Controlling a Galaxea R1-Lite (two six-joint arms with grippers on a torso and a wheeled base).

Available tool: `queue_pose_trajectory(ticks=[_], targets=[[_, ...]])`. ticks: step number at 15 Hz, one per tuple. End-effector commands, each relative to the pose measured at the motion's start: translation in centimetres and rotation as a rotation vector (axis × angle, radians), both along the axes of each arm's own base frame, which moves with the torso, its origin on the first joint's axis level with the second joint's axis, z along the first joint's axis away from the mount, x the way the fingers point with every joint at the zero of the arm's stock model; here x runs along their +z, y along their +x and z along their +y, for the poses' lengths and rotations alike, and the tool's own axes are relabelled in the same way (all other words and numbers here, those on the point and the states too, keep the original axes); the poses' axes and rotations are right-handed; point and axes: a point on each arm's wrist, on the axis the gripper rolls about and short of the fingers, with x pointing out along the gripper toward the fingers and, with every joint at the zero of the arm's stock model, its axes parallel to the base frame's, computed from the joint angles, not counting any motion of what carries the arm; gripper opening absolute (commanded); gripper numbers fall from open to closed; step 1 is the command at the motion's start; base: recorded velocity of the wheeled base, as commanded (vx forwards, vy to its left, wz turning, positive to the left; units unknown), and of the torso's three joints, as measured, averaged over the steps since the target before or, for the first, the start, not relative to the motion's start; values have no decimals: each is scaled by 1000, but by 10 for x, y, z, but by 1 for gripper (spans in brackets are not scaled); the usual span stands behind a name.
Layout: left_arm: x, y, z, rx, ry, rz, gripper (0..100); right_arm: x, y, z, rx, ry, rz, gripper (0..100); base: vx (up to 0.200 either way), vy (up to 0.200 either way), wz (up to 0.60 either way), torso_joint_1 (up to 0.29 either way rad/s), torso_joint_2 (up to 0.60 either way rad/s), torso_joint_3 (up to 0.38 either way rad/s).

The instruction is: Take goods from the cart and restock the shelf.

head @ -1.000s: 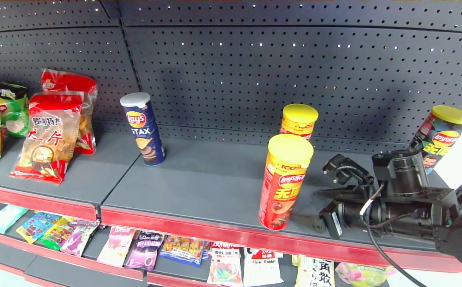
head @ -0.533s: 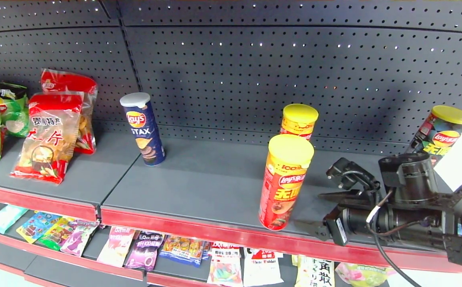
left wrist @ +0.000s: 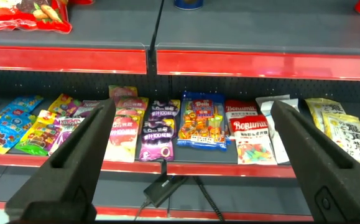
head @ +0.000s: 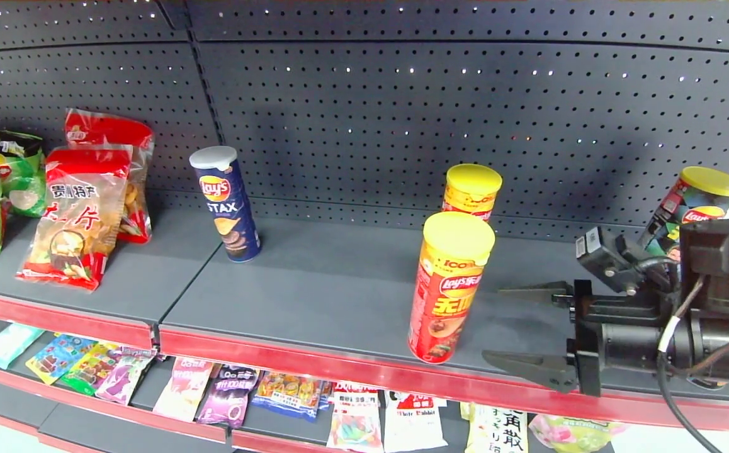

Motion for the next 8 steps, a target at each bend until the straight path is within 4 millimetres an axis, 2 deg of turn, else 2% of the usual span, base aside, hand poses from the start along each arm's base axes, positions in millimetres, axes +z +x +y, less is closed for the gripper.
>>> queue_pose_trajectory(ticks=[1,4,8], targets=[[0,0,0,2,0,2,100,-1,4,-8,37,4,-28,100,0,0,0,0,0,0],[0,0,0,1,0,2,100,-8,17,-4,98,0,-25,100,0,0,0,0,0,0],[0,0,0,1,0,2,100,-5,34,5,112,16,-35,100,0,0,0,0,0,0]])
